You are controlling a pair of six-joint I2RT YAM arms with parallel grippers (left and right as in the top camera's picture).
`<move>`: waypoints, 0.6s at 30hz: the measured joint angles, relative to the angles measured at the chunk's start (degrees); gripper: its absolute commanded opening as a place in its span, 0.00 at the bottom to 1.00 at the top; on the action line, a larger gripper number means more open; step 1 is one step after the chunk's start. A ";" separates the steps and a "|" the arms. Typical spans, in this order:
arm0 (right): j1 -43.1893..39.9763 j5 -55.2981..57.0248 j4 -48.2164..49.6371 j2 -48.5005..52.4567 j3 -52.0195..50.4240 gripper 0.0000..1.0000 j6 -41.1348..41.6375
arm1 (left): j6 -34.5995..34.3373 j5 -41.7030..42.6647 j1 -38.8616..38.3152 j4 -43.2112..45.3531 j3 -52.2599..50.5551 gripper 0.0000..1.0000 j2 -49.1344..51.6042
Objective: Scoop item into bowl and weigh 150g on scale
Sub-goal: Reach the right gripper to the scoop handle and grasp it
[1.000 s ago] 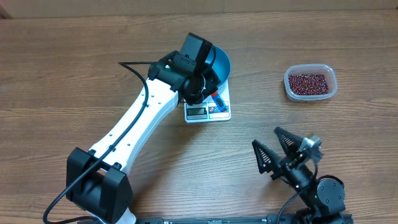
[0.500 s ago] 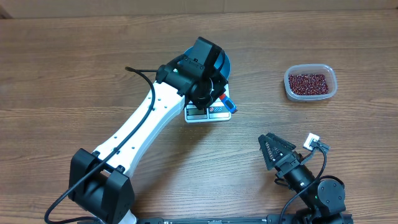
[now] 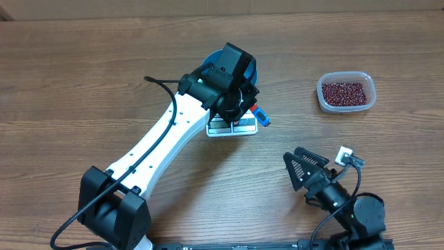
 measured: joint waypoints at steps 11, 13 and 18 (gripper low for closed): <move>0.02 -1.16 0.66 27.26 14.49 0.96 -10.71 | -1.29 0.33 0.02 0.28 0.00 0.04 0.00; 0.02 -1.88 2.89 32.98 16.81 0.93 -12.20 | -1.92 0.50 0.00 0.26 0.00 0.04 0.00; 0.02 -5.01 11.10 44.61 19.45 0.81 -13.68 | -3.82 1.07 0.00 0.26 0.00 0.04 0.00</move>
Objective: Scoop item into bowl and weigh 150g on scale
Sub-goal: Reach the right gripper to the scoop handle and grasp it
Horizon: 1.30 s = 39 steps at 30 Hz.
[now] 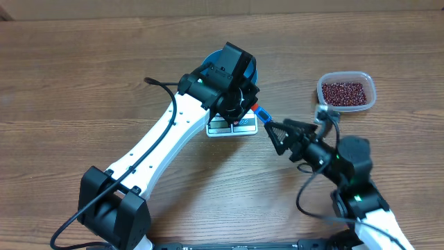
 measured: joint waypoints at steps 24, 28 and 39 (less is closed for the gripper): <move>1.51 -4.92 16.44 20.85 4.66 0.55 -0.11 | -1.64 1.42 -0.44 0.11 0.00 0.04 0.00; 1.53 -5.22 16.57 21.73 5.20 0.49 -0.09 | -1.64 1.01 -0.31 0.15 0.00 0.04 0.00; 1.55 -5.20 16.57 23.67 5.44 0.30 0.17 | -1.64 1.09 -0.31 0.17 0.00 0.04 0.00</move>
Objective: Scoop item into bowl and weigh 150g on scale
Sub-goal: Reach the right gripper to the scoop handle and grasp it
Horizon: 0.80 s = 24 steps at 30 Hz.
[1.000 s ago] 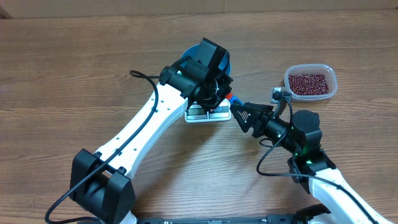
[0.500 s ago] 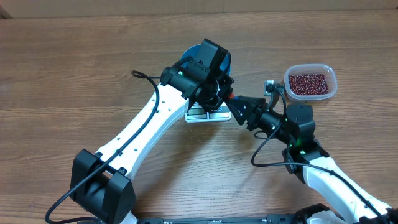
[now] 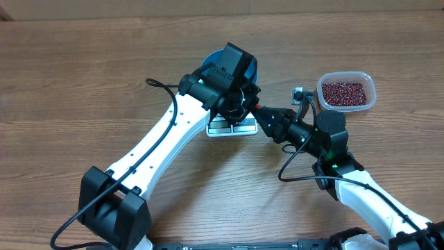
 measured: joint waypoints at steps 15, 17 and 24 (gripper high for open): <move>0.00 0.50 2.73 0.20 0.00 0.18 0.35 | 0.00 0.17 -0.39 0.00 0.00 0.04 0.00; 0.00 0.48 2.89 0.20 0.00 0.17 0.39 | 0.00 0.15 -0.48 0.02 0.02 0.04 0.00; 0.00 0.50 2.80 0.24 0.00 0.10 0.35 | -0.02 0.15 -0.48 0.02 0.02 0.04 0.00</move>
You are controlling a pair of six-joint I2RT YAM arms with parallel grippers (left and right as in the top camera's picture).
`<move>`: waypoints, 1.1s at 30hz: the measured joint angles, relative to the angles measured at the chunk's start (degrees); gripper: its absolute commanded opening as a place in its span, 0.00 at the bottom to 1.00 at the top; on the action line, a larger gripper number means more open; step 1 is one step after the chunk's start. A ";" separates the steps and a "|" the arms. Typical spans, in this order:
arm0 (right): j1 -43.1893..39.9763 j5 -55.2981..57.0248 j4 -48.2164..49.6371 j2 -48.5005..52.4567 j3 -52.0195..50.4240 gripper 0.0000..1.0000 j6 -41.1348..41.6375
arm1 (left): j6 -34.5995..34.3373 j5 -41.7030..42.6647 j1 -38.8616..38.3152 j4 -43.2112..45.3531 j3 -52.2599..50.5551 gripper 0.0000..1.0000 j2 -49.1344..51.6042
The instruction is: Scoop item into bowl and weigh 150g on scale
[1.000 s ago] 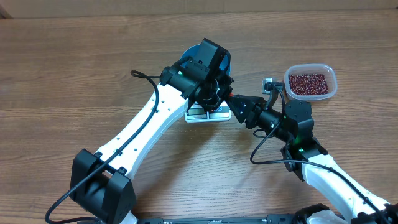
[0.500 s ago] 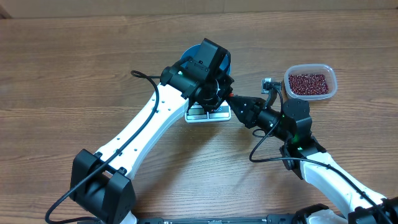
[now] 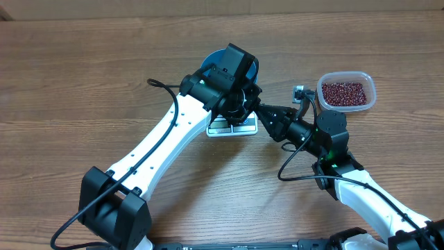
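The blue bowl (image 3: 251, 67) sits on the white scale (image 3: 232, 127), mostly covered by my left gripper (image 3: 239, 104), which hangs over it. Its fingers point down, so I cannot see how they stand. My right gripper (image 3: 261, 115) reaches in from the right. Its black fingers (image 3: 272, 111) are spread, with their tips right against the left gripper at the scale's right edge. The scoop is hidden between the two grippers. The clear tub of red beans (image 3: 345, 92) stands off to the right.
The left arm (image 3: 166, 142) crosses the table diagonally from the front left to the scale. The right arm (image 3: 361, 194) comes in from the front right, and its wrist passes close to the bean tub. Bare wooden tabletop (image 3: 83, 83) surrounds them.
My right gripper has shifted slightly left, and its tips now cover the red tip of the scoop handle that showed beside the left gripper. The left arm, bowl and tub have not moved.
My left gripper stayed over the bowl on the scale with a blue, red-tipped scoop handle sticking out to its right. The right gripper was open near the front edge, then just right of the handle, then at it. Now it covers the handle.
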 measured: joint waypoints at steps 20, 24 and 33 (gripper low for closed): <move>-4.17 -1.03 -7.56 -2.80 0.96 0.03 3.91 | 12.90 6.80 1.49 3.02 0.87 0.79 -3.78; -5.31 -1.51 -18.71 -6.47 3.78 0.04 1.29 | 20.28 4.94 2.38 4.09 2.64 0.99 -10.05; -5.68 9.62 -59.12 -10.10 25.81 0.03 -13.97 | 41.79 -7.58 0.42 -5.57 5.40 1.00 -23.06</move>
